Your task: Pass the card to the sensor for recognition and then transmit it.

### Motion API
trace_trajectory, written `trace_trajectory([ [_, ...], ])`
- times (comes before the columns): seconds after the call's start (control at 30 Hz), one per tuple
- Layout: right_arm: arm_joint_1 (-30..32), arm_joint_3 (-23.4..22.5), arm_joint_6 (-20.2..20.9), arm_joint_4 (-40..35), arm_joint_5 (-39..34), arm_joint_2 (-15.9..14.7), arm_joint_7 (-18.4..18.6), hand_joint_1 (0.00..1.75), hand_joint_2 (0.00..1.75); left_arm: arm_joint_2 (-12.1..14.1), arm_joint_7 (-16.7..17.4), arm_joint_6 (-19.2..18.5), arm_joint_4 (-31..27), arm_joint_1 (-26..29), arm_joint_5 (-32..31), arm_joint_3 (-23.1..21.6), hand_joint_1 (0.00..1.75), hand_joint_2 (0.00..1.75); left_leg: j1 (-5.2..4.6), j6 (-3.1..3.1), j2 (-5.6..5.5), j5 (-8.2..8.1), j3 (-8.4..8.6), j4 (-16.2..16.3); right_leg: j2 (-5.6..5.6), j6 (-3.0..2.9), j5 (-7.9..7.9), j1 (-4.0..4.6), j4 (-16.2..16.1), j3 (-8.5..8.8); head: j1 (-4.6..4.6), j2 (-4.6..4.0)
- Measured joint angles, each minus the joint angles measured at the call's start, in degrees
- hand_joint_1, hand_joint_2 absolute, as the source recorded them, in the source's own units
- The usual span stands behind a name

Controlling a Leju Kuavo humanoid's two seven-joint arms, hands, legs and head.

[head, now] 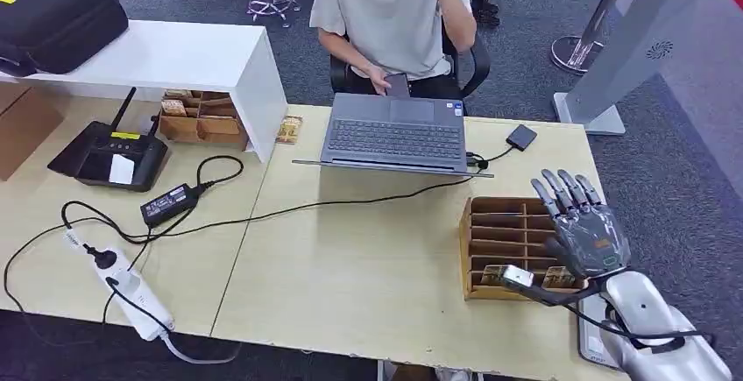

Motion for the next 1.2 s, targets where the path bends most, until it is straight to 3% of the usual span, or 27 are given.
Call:
trace_trajectory([
  [0.13, 0.0, 0.0, 0.0, 0.0, 0.0, 0.0, -0.1, 0.0, 1.75, 0.0, 0.0, 0.0, 0.0, 0.0, -0.1, 0.0, 0.0, 1.75, 0.0, 0.0, 0.0, 0.0, 0.0, 0.0, 0.0, 0.0, 0.0, 0.0, 0.0, 0.0, 0.0, 0.0],
  [0.17, 0.0, 0.0, 0.0, 0.0, 0.0, 0.0, -0.1, 1.75, 1.75, 0.0, 0.0, 0.0, 0.0, 0.0, -0.1, 0.0, 0.0, 1.75, 0.0, 0.0, 0.0, 0.0, 0.0, 0.0, 0.0, 0.0, 0.0, 0.0, 0.0, 0.0, 0.0, 0.0],
  [1.2, 0.9, -0.8, 0.1, 0.3, -3.5, 0.0, -2.1, 1.75, 1.75, 0.0, 0.0, 0.1, 0.0, 0.0, -0.5, 0.5, 0.0, 1.75, 0.0, 0.0, -0.01, 0.0, -0.01, 0.0, -0.01, 0.0, 0.0, 0.0, 0.0, 0.0, 0.0, 0.0],
])
